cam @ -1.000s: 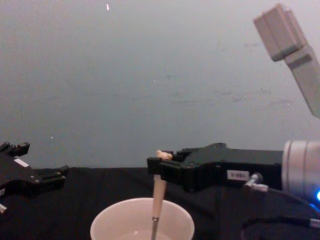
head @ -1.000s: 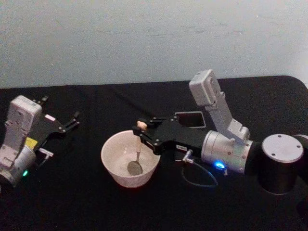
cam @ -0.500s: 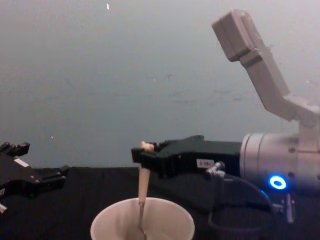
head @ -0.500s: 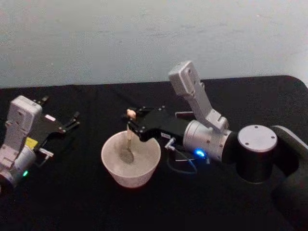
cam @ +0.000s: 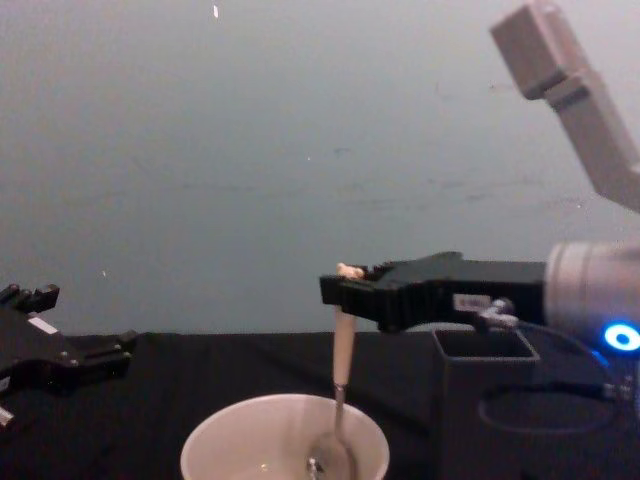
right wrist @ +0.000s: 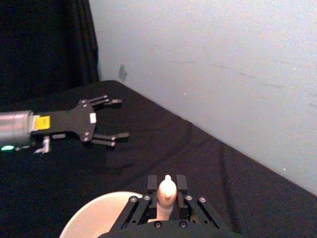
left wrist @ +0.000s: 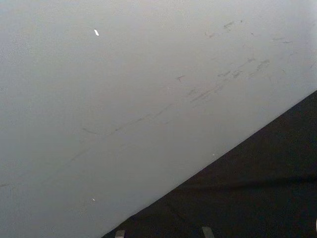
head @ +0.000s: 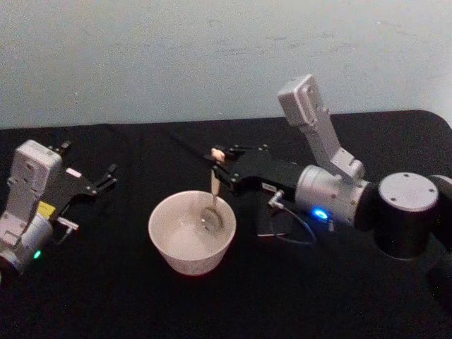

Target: Pick up the stirring spoon with one hand, stir inside the cup, then place it back in its original position.

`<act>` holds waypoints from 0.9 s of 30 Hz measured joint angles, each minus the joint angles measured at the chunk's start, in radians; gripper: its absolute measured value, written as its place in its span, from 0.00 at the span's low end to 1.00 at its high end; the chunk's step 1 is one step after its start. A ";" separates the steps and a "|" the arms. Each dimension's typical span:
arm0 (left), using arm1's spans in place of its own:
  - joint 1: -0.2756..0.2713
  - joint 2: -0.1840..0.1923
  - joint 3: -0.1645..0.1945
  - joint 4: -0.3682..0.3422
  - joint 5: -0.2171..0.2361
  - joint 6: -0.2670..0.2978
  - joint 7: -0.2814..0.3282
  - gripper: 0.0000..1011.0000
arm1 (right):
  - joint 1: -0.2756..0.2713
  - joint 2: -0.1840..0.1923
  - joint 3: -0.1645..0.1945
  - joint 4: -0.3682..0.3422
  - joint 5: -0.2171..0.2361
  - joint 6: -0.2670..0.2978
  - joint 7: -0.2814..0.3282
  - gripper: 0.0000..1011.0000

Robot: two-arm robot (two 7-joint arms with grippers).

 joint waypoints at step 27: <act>0.000 0.000 0.000 0.000 0.000 0.000 0.000 0.99 | -0.035 0.046 0.041 -0.110 0.164 0.107 -0.045 0.21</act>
